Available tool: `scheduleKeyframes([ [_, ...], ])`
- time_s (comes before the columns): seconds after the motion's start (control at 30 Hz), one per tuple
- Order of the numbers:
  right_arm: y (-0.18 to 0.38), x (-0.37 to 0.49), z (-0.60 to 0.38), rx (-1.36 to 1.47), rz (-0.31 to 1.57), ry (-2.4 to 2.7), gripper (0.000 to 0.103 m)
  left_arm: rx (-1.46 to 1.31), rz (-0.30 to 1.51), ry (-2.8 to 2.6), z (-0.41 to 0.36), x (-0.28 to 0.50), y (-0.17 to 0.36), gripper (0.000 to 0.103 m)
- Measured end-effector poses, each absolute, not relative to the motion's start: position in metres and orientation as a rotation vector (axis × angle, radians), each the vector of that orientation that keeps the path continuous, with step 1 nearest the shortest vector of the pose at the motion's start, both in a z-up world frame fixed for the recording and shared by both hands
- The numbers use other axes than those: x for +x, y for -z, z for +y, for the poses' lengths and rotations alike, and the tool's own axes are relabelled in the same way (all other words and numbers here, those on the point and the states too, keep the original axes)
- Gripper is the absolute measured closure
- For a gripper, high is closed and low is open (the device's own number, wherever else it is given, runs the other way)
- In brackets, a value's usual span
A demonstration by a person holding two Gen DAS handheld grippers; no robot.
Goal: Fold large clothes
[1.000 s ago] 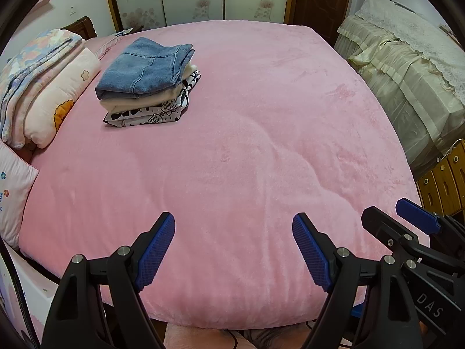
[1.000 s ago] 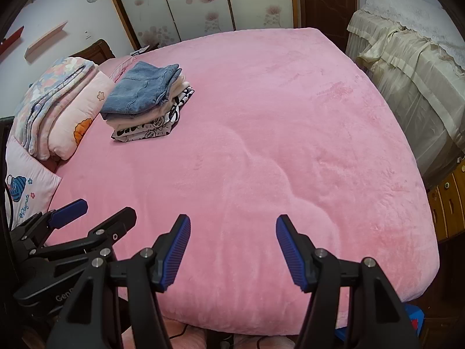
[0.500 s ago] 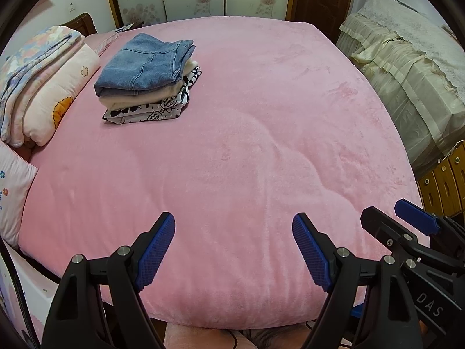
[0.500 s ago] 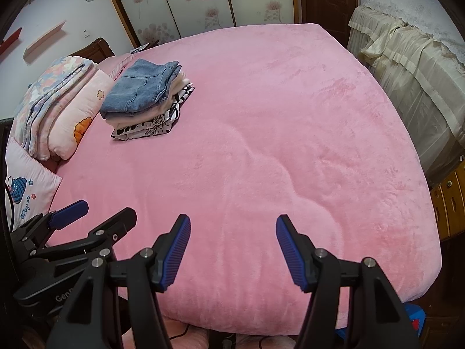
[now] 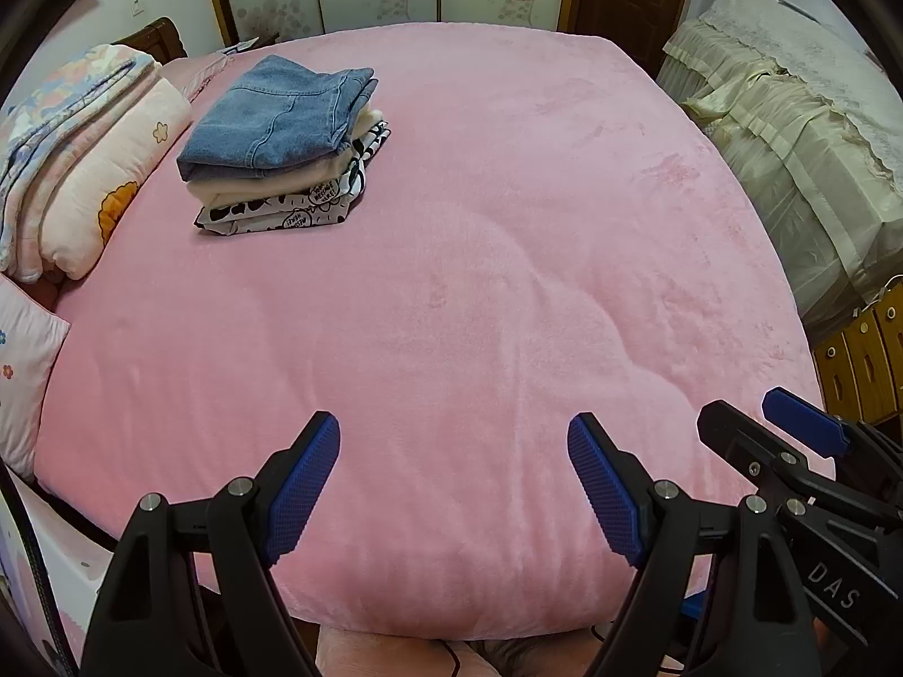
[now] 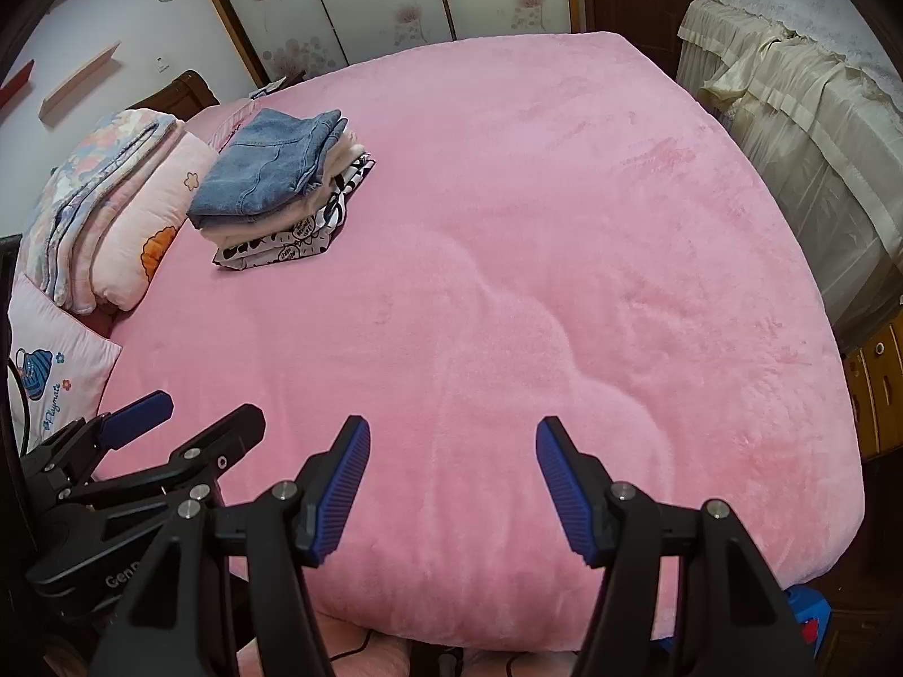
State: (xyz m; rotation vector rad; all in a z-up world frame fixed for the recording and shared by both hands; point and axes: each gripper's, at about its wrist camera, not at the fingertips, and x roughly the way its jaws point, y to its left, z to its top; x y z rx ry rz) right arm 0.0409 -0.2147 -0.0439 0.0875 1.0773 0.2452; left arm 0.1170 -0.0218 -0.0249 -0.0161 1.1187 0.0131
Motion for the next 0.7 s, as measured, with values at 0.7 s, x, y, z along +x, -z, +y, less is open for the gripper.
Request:
scheduleKeyframes([
  [0.7, 0.048, 0.047, -0.212, 0.09, 1.087, -0.245, 0.041, -0.03, 1.142, -0.014, -0.023, 0.128, 0.032, 0.021],
])
